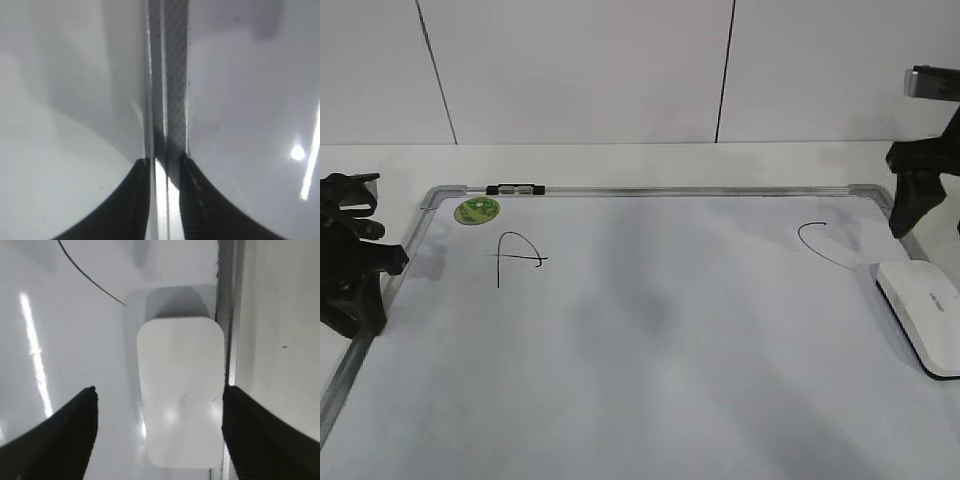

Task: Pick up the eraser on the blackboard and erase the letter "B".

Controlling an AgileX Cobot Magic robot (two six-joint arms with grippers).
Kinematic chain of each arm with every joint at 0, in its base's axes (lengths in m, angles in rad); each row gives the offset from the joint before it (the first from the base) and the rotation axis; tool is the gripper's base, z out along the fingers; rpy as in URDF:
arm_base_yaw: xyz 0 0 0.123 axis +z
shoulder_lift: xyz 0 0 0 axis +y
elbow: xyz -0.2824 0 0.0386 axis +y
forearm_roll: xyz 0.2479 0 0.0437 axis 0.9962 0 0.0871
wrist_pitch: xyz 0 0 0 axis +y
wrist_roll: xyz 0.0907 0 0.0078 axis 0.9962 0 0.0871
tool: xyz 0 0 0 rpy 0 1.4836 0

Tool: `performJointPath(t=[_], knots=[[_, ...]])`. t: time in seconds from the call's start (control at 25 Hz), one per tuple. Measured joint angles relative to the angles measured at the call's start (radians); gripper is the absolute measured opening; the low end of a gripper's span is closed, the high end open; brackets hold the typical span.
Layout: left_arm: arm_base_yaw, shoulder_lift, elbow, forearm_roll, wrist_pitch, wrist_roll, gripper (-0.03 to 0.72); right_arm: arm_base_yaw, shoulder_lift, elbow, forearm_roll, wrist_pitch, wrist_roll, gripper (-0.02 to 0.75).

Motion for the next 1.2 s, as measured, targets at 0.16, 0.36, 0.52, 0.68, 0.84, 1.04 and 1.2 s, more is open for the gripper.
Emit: performJointPath(t=[0.16, 0.36, 0.52, 0.68, 0.84, 1.04, 1.2], knots=[[0.000, -0.025, 0.000, 0.002, -0.005, 0.001, 0.254, 0.000, -0.060, 0.000, 0.006, 0.002, 0.000, 0.589], [0.014, -0.106, -0.010, 0.026, 0.016, 0.001, 0.263, 0.000, -0.163, 0.000, 0.008, 0.005, 0.000, 0.589], [0.032, -0.192, -0.024, 0.036, 0.104, 0.001, 0.265, 0.000, -0.279, 0.000, 0.008, 0.008, 0.002, 0.588], [0.035, -0.285, -0.025, 0.053, 0.207, 0.001, 0.252, 0.000, -0.414, 0.028, 0.010, 0.011, 0.006, 0.587], [0.035, -0.381, -0.025, 0.058, 0.256, 0.001, 0.235, 0.000, -0.567, 0.123, 0.018, 0.019, 0.024, 0.587], [0.035, -0.503, -0.019, 0.060, 0.284, 0.001, 0.234, 0.000, -0.761, 0.270, 0.023, 0.032, 0.024, 0.586], [0.035, -0.634, 0.018, 0.060, 0.285, 0.001, 0.234, 0.000, -0.941, 0.395, 0.023, 0.036, 0.015, 0.586]])
